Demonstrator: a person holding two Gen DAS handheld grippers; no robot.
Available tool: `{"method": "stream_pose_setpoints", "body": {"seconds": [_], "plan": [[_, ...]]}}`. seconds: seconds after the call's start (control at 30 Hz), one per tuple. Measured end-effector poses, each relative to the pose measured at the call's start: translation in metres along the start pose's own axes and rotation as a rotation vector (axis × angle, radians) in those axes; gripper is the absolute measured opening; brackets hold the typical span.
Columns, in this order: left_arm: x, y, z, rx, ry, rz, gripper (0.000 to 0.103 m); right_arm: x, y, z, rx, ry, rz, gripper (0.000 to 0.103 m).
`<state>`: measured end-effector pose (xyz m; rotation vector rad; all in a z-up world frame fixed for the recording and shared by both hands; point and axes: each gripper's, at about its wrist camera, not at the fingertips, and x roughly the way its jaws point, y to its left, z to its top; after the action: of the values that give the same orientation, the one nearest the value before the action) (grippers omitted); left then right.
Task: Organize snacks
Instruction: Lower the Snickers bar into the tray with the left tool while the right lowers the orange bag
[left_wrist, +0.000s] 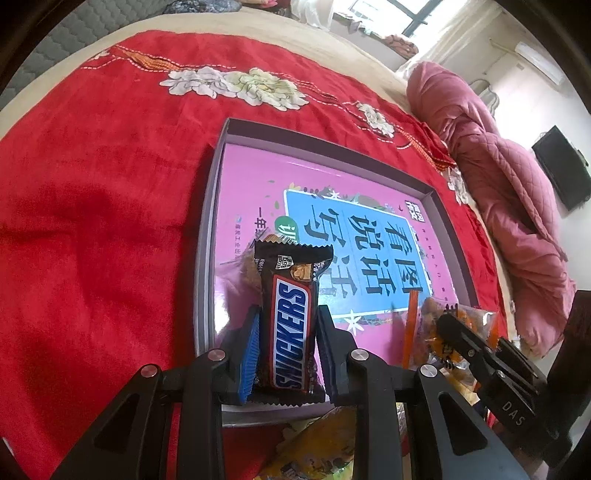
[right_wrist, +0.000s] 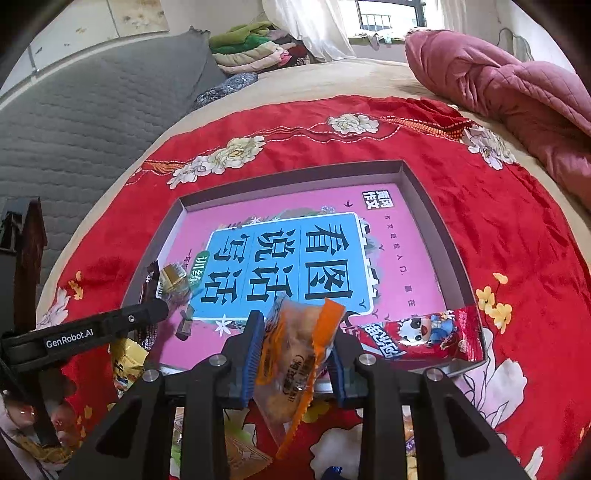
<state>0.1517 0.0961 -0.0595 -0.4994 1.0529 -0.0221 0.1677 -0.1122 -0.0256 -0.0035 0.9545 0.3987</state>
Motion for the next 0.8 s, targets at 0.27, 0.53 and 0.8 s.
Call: {"method": "stream_pose_setpoints", "body": {"seconds": [0.27,0.53,0.8], "plan": [[0.001,0.003,-0.001,-0.015,0.002,0.000,0.030,0.000,-0.005,-0.001,0.025,0.012,-0.023,0.035],[0.000,0.002,-0.002,-0.009,-0.003,0.004,0.031,-0.005,-0.010,0.001,0.042,0.002,-0.037,0.036],[-0.003,0.001,-0.002,-0.007,-0.008,-0.004,0.032,-0.009,-0.015,0.002,0.066,-0.006,-0.043,0.041]]}}
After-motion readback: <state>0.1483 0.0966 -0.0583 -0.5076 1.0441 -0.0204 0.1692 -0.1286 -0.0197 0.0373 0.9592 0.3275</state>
